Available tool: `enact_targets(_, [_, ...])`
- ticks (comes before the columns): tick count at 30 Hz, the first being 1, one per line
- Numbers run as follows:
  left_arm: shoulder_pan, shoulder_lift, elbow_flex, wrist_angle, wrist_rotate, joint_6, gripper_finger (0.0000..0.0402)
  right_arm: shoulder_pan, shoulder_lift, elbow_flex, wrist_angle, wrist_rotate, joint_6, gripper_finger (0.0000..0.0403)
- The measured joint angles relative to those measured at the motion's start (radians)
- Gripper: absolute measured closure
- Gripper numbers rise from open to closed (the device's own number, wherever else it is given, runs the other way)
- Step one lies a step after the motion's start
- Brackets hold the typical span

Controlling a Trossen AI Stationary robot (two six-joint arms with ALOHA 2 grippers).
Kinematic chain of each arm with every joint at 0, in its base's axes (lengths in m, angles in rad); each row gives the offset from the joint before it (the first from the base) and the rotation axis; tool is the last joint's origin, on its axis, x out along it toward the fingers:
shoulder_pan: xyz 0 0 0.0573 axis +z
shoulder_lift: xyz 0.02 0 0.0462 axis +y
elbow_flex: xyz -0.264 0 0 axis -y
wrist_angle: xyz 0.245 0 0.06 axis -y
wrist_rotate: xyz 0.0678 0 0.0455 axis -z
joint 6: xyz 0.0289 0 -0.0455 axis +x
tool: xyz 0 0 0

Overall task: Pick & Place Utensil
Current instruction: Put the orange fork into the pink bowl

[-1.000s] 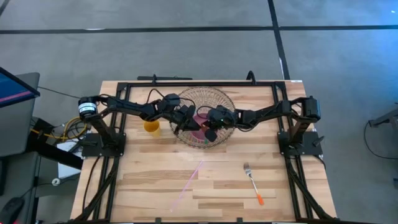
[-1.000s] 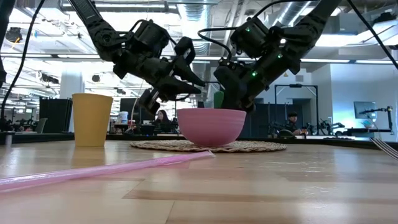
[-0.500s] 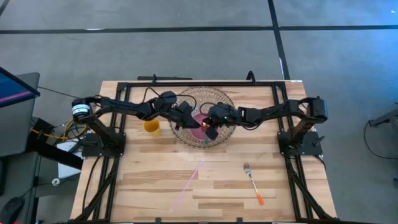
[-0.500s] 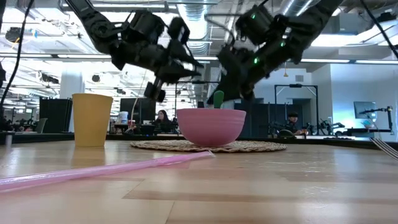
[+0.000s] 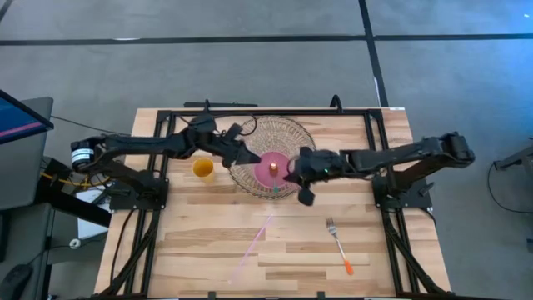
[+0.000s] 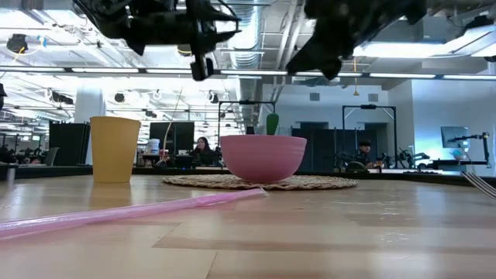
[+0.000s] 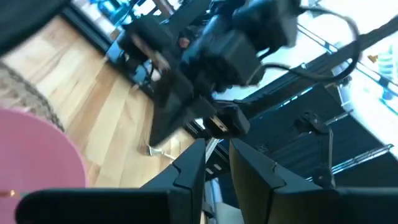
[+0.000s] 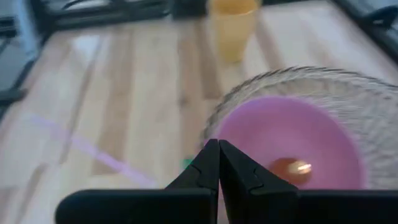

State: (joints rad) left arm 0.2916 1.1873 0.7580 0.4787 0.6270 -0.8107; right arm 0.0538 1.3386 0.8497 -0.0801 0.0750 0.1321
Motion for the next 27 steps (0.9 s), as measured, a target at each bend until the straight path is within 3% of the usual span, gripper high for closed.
enact_targets(10, [0.000, -0.046, 0.000, 0.000, 0.009, 0.083, 0.0327, 0.152, -0.058, 0.000, -0.203, 0.005, 0.286, 0.0403])
enact_targets(18, [0.000, -0.046, 0.000, 0.000, 0.023, 0.129, 0.0327, 0.305, -0.058, 0.000, -0.403, 0.158, 0.651, 0.0403])
enact_targets(24, [-0.006, -0.048, 0.000, 0.000, 0.201, 0.455, 0.0327, 0.457, -0.025, 0.000, -0.560, 0.158, 0.978, 0.0403])
enact_targets(27, [-0.022, -0.048, -0.002, 0.000, 0.238, 0.601, 0.0327, 0.515, -0.005, 0.000, -0.602, 0.130, 1.115, 0.0403])
